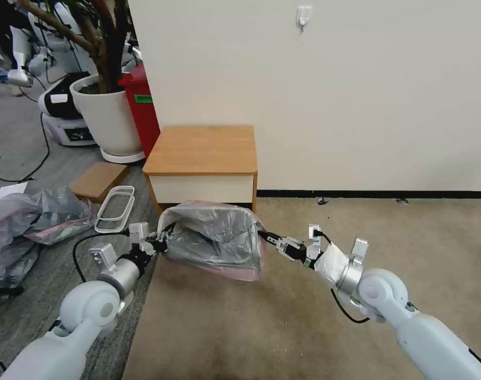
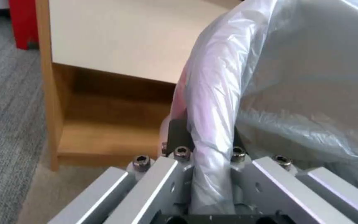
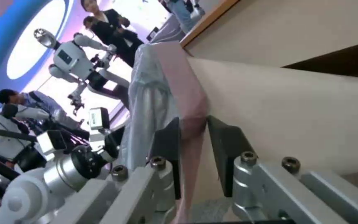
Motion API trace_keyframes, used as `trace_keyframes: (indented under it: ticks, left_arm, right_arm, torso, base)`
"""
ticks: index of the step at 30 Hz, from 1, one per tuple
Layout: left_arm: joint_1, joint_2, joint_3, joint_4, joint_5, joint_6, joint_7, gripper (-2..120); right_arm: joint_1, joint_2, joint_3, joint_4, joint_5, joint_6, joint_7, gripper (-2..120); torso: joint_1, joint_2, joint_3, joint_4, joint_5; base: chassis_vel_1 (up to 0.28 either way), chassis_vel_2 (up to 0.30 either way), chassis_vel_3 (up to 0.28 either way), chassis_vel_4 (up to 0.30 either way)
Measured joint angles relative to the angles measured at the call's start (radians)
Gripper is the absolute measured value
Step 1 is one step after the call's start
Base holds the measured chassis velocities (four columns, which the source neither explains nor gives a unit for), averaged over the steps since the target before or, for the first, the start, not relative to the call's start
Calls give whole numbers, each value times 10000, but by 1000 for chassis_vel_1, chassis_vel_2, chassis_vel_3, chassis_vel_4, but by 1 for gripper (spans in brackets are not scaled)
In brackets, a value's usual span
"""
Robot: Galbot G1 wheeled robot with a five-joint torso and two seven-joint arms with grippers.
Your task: Pick up the garbage bag from the table and place it over the trash can.
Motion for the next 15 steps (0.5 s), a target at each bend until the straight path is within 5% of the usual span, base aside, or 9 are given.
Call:
trace_keyframes:
  ticks: [15]
  left_arm:
    - [-8,-49,171,-162,-15,11,-30,1]
  right_arm:
    - [-75,99,-2,122,-1224,669,711,6]
  torso:
    - [0,0,0,0,0]
  base:
    - [0,0,0,0]
